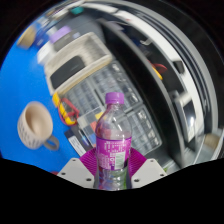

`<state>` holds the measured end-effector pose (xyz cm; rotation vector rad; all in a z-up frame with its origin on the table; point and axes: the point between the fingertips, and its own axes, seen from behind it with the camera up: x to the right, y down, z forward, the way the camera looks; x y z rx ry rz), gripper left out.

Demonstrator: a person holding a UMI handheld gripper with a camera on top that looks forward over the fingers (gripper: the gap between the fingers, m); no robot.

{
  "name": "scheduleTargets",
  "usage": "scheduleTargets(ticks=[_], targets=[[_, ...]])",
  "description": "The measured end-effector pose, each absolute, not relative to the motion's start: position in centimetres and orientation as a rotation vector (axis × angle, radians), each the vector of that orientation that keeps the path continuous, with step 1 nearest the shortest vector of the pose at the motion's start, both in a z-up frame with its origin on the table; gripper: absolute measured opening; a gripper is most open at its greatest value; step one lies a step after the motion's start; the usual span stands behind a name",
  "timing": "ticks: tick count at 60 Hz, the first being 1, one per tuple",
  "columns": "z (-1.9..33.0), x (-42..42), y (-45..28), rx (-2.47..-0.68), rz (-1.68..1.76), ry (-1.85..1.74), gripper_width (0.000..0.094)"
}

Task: Pour water

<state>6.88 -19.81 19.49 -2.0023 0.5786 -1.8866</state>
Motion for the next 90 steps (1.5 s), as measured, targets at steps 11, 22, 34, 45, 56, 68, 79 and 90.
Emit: scheduleTargets(ticks=[11,22,34,45,56,68,79,90], targets=[[19.3,6.7,-21.8,-1.591,-1.420,1.078,0.0371],[15.2,6.2,-22.3,-1.442,-1.119,1.228,0.0373],[11.8,5.8,-21.5,-1.393,-1.083,1.211,0.0375],[11.9,5.0,-21.9,-1.357,-1.112,1.208,0.0434],[11.2,4.2,-22.3,-1.348,-1.077,1.257,0.0633],[10.0,0.9,-22.1,-1.362,-1.079,1.304,0.0807],[9.3,-3.7,-20.2,-1.364,-1.063,1.322,0.0812],[9.6,-7.0,-17.4,-1.378,-1.052,1.334,0.0811]])
